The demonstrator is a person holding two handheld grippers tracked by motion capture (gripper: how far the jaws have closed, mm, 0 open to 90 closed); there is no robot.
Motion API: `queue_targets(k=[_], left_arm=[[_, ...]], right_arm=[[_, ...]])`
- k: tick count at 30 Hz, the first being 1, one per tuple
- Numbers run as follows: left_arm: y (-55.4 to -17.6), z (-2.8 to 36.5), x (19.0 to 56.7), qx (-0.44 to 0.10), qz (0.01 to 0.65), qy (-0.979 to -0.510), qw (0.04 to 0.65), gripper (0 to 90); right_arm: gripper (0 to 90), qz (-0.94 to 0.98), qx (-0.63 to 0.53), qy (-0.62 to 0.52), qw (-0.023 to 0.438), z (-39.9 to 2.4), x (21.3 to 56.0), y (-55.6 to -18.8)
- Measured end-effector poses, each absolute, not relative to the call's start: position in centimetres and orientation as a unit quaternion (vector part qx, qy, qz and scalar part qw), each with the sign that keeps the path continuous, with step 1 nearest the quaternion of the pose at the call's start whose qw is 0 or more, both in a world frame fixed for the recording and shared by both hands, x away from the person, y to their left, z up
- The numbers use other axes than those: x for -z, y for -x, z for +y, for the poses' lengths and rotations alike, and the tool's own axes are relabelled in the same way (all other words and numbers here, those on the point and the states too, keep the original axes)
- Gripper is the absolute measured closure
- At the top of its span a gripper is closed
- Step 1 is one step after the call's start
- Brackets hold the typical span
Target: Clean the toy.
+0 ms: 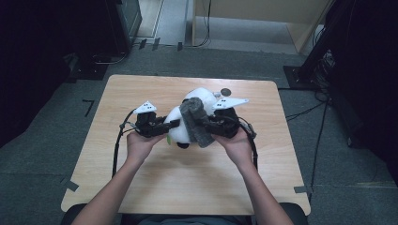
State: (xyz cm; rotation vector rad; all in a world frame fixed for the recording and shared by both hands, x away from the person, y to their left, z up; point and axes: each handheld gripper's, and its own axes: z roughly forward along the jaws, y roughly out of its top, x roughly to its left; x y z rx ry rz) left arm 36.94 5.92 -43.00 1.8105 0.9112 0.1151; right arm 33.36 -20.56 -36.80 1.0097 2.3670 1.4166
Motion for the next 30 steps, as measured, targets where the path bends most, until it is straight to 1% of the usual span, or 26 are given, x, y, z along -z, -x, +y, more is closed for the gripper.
queue_targets(k=[7, 10, 12, 14, 16, 20, 23, 27, 28, 30], left_arm=[[-36.4, 5.2, 43.4, -0.046, 0.408, -0.736, 0.538, 61.2], [-36.2, 5.1, 43.3, -0.046, 0.417, -0.728, 0.542, 61.4], [-36.2, 5.3, 43.4, -0.044, 0.422, -0.726, 0.542, 61.5], [-36.4, 5.5, 43.6, -0.026, 0.435, -0.717, 0.545, 61.5], [-36.6, 5.9, 43.9, 0.004, 0.455, -0.698, 0.554, 61.5], [-36.7, 6.0, 44.1, 0.003, 0.462, -0.696, 0.549, 61.5], [-36.8, 6.1, 44.1, 0.000, 0.462, -0.696, 0.550, 61.5], [-36.8, 6.4, 43.6, 0.016, 0.462, -0.676, 0.574, 61.3], [-36.7, 6.4, 43.3, 0.017, 0.457, -0.674, 0.580, 61.4], [-36.5, 6.5, 42.7, 0.006, 0.447, -0.679, 0.583, 61.3]], right_arm=[[75.5, 0.806, -0.473, -0.345, 0.083, -17.6, 39.2, -32.9], [75.8, 0.809, -0.473, -0.337, 0.093, -16.5, 40.3, -32.4], [76.0, 0.808, -0.478, -0.329, 0.107, -16.1, 40.8, -32.0], [76.3, 0.811, -0.476, -0.317, 0.121, -15.8, 41.3, -31.7], [76.6, 0.816, -0.474, -0.309, 0.118, -15.4, 41.8, -31.5], [77.0, 0.829, -0.461, -0.283, 0.142, -14.6, 43.0, -30.9], [77.2, 0.838, -0.452, -0.272, 0.139, -14.1, 43.8, -30.8], [77.5, 0.861, -0.415, -0.266, 0.128, -13.2, 45.4, -30.9], [77.5, 0.864, -0.402, -0.273, 0.134, -13.0, 45.9, -30.8], [77.5, 0.864, -0.393, -0.284, 0.136, -12.9, 46.8, -31.1]])
